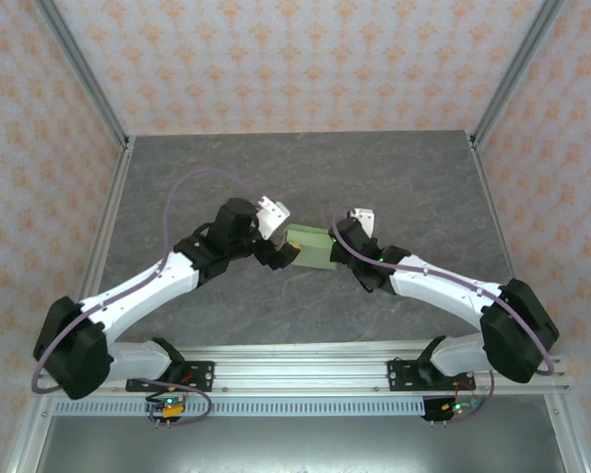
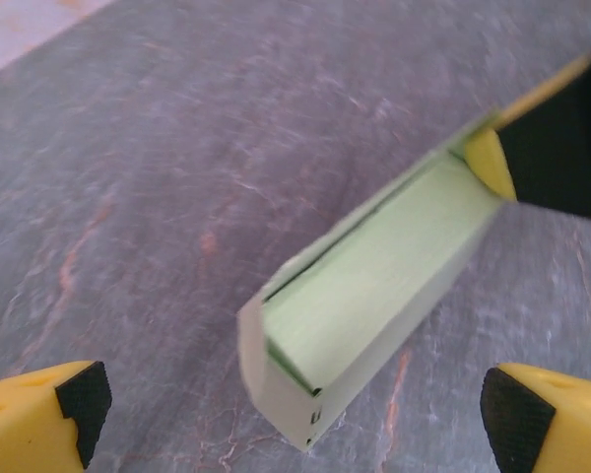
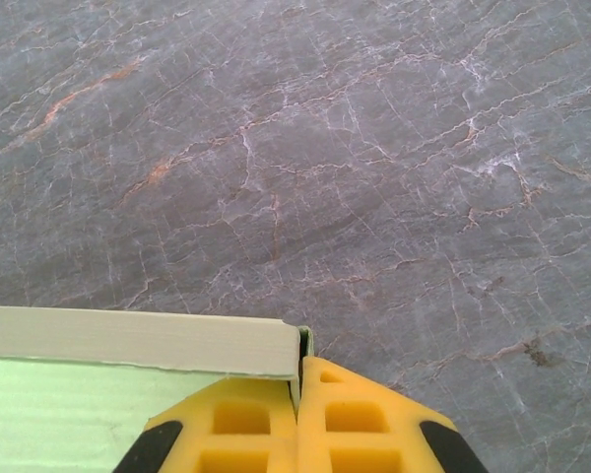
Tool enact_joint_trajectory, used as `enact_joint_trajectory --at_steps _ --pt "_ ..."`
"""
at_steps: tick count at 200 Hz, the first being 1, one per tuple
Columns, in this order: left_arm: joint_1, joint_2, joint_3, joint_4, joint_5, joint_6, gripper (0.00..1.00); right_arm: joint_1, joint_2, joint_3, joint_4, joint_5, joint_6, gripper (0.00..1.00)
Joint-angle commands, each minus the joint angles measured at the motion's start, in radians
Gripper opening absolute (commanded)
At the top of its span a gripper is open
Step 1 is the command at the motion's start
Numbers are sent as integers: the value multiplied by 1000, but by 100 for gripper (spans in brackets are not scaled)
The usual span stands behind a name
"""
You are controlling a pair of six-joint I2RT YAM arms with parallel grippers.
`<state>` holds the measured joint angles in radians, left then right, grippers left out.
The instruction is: Fold the paper box
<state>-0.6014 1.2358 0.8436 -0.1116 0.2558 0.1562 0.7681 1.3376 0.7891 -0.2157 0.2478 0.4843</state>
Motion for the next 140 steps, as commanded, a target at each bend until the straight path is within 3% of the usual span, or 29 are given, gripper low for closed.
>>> enact_joint_trajectory --at_steps 1,29,44,64,81,100,140 --pt "2 -56 -75 99 -126 -236 100 17 4 -14 -89 41 26 2" --pt "8 -53 -73 98 -67 -385 100 22 22 4 -93 43 28 2" --pt "18 -8 -25 41 -31 -347 96 33 33 18 -103 55 28 2" --pt "18 23 -10 27 -86 -334 79 46 43 38 -119 72 29 2" --pt "17 72 18 17 -89 -270 55 48 54 55 -136 76 42 2" --pt "15 137 74 -26 -80 -199 36 49 72 71 -146 66 37 2" --pt "2 174 100 -45 -102 -158 41 50 72 78 -158 66 40 2"
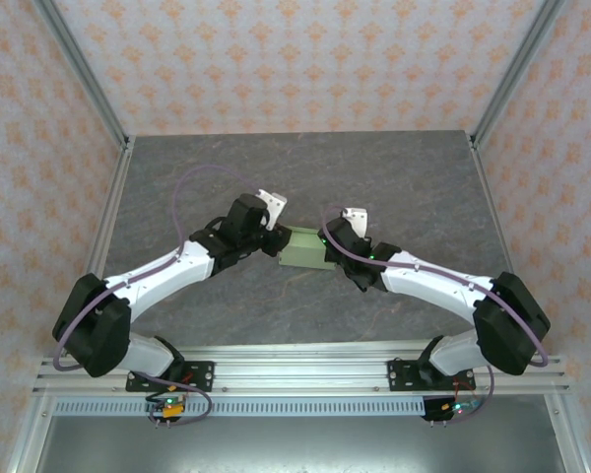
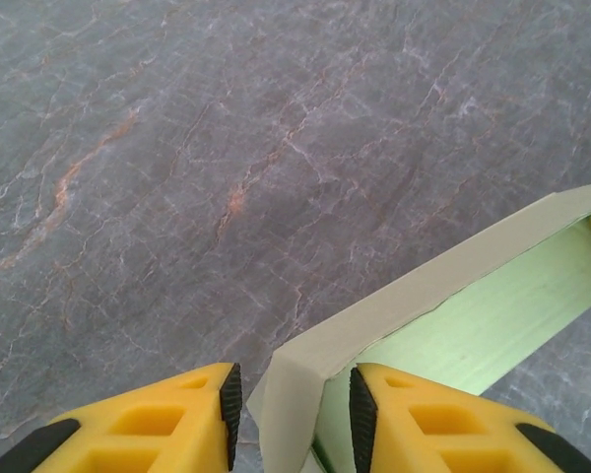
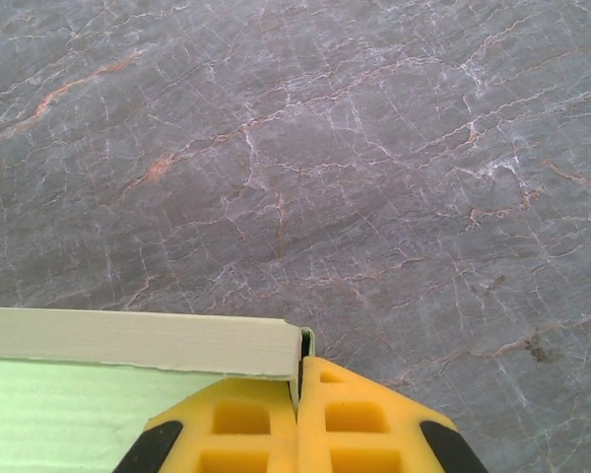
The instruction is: Fold the paper box
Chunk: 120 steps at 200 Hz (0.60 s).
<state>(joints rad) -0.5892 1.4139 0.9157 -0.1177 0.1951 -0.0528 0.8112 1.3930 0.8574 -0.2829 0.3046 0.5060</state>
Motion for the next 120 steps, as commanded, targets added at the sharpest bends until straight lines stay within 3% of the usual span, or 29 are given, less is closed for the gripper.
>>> enact_joint_trajectory --at_steps 1,35,79,120 --pt "-10 -5 27 -40 -43 52 41 6 16 9 -92 10 19 2" --pt "-14 11 25 -52 -107 85 39 6 16 14 -96 8 16 3" --pt "-13 30 34 -31 -39 72 6 16 36 33 -108 14 15 2" --pt "-20 28 34 2 12 -21 5 57 65 57 -114 59 30 3"
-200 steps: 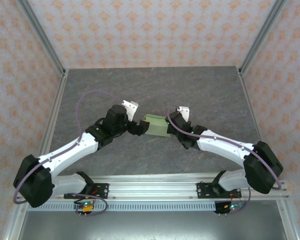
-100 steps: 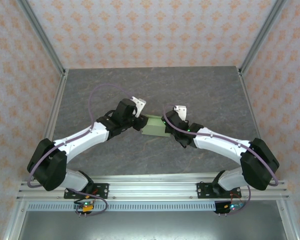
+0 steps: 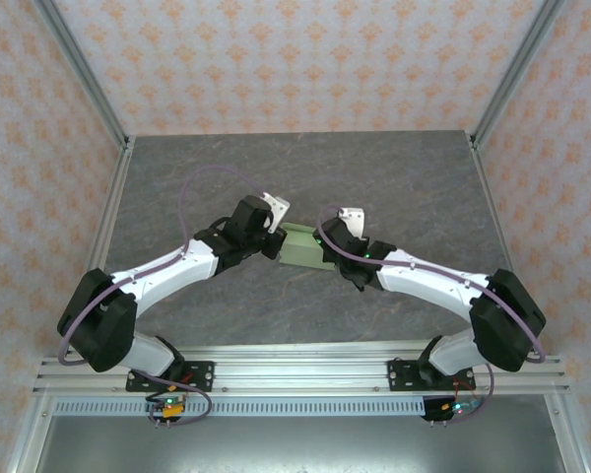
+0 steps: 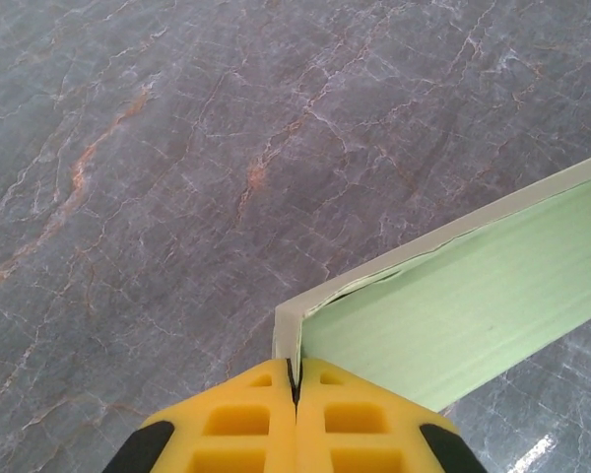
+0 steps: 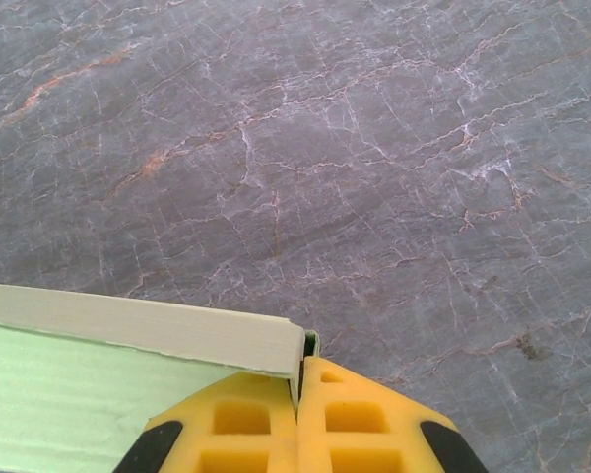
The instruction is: Fold the paper box
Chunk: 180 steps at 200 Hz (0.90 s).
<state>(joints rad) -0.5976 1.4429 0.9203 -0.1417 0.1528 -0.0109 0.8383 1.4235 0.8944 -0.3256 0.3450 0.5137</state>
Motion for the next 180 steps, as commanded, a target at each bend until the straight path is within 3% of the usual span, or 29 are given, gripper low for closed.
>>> enact_joint_trajectory --at_steps 1,49,81,119,180 --pt "-11 -1 30 27 54 -64 5 31 36 21 -72 19 24 3" --pt "-16 7 77 -49 40 -118 3 68 98 54 -74 50 25 3" --pt "-16 -4 62 3 102 -214 3 76 126 66 -69 53 26 3" --pt "-16 -7 68 -2 100 -273 3 80 130 60 -67 67 27 3" --pt "-16 -11 74 18 93 -352 4 131 160 83 -98 177 9 3"
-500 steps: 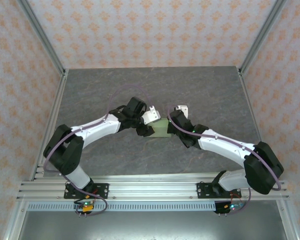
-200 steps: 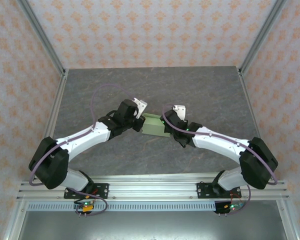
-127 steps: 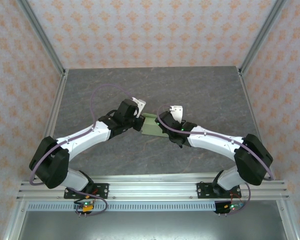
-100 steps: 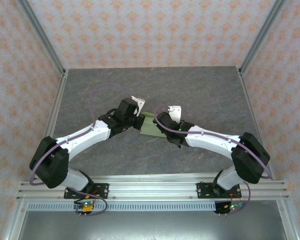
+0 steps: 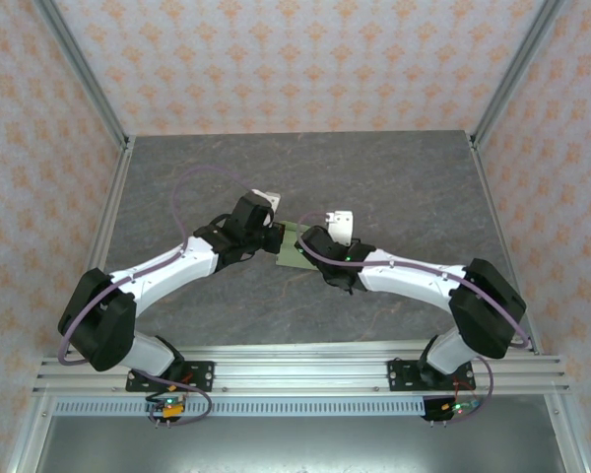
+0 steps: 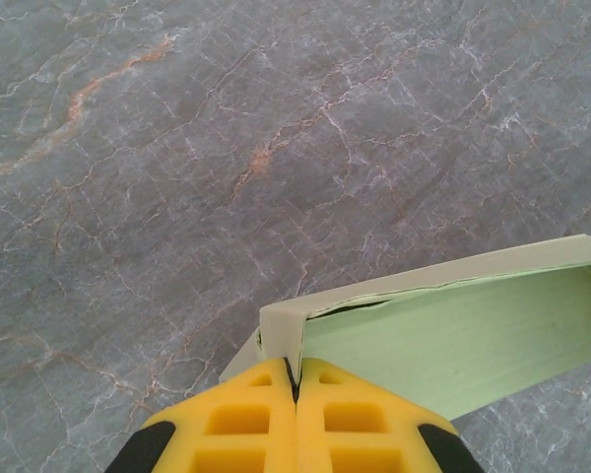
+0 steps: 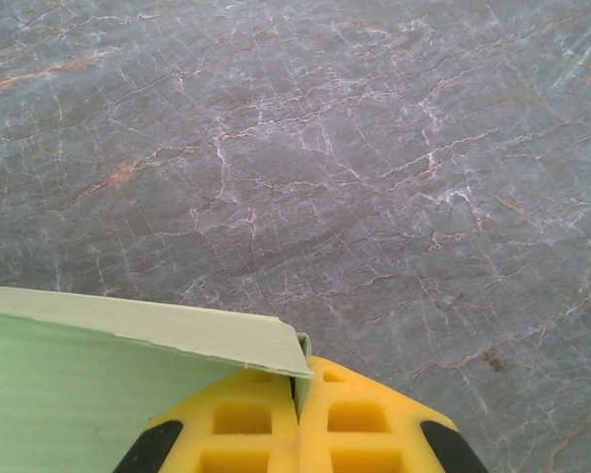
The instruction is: Fold the paper box
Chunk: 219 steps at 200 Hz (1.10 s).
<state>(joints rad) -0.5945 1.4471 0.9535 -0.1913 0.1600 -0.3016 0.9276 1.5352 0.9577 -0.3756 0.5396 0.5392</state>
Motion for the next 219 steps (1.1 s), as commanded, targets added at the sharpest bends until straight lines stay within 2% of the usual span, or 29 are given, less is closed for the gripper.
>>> enact_joint_trajectory --at_steps 1,82,109,137,219 --pt "-19 -16 42 68 86 -63 4 41 49 19 -48 -17 -16 3" --pt "-19 -14 62 21 94 -113 4 43 72 19 -45 2 -10 4" --pt "-29 -12 86 -41 28 -75 4 45 78 21 -43 6 -8 5" --pt "-35 -3 79 -46 20 -65 4 45 80 24 -43 5 -10 5" --pt "-66 19 -56 11 -50 -24 4 45 68 17 -34 5 -5 7"
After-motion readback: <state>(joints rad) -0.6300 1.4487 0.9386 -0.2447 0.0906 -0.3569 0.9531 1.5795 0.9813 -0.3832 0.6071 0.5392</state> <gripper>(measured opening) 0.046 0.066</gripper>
